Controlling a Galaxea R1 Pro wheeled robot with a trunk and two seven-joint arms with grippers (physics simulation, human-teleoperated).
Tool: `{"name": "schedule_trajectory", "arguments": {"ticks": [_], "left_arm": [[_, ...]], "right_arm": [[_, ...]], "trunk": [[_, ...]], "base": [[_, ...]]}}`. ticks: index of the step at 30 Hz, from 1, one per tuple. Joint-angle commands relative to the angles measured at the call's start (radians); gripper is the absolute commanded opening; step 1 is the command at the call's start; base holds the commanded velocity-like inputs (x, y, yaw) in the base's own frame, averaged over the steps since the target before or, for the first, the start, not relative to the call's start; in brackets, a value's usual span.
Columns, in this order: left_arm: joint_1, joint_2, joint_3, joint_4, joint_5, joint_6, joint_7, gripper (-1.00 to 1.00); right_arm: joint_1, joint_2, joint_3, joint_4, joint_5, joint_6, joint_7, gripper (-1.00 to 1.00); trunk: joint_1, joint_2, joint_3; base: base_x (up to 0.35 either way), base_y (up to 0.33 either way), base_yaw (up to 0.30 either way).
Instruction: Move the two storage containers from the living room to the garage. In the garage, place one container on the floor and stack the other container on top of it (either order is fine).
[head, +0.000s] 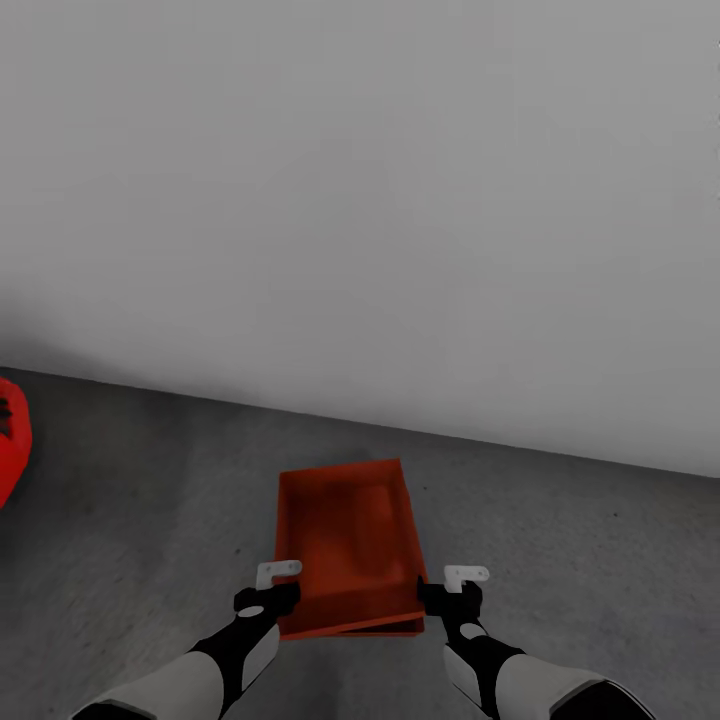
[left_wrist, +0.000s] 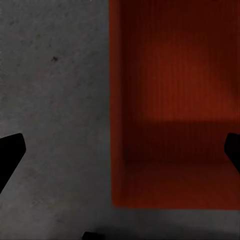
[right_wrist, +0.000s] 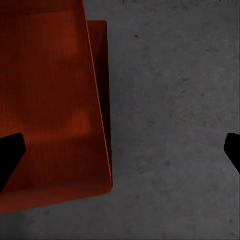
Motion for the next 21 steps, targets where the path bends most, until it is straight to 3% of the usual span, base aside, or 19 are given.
{"name": "schedule_trajectory", "arguments": {"ticks": [1, 18, 21], "left_arm": [[-0.001, 0.000, -0.009, 0.001, 0.010, -0.004, 0.004, 1.00], [-0.001, 0.000, -0.009, 0.002, 0.009, -0.010, 0.004, 1.00], [-0.001, 0.000, -0.009, -0.001, 0.006, -0.011, 0.003, 1.00]], "right_arm": [[-0.001, 0.001, 0.008, 0.003, -0.007, -0.005, -0.002, 1.00], [-0.001, 0.001, 0.008, 0.003, -0.008, -0.005, -0.002, 1.00], [-0.001, 0.001, 0.008, 0.003, -0.008, -0.005, -0.002, 1.00]], "trunk": [[-0.004, 0.007, 0.002], [-0.069, 0.126, 0.056], [-0.069, 0.126, 0.056]], "base": [[0.000, 0.000, 0.000], [0.000, 0.000, 0.000], [0.000, 0.000, 0.000]]}}
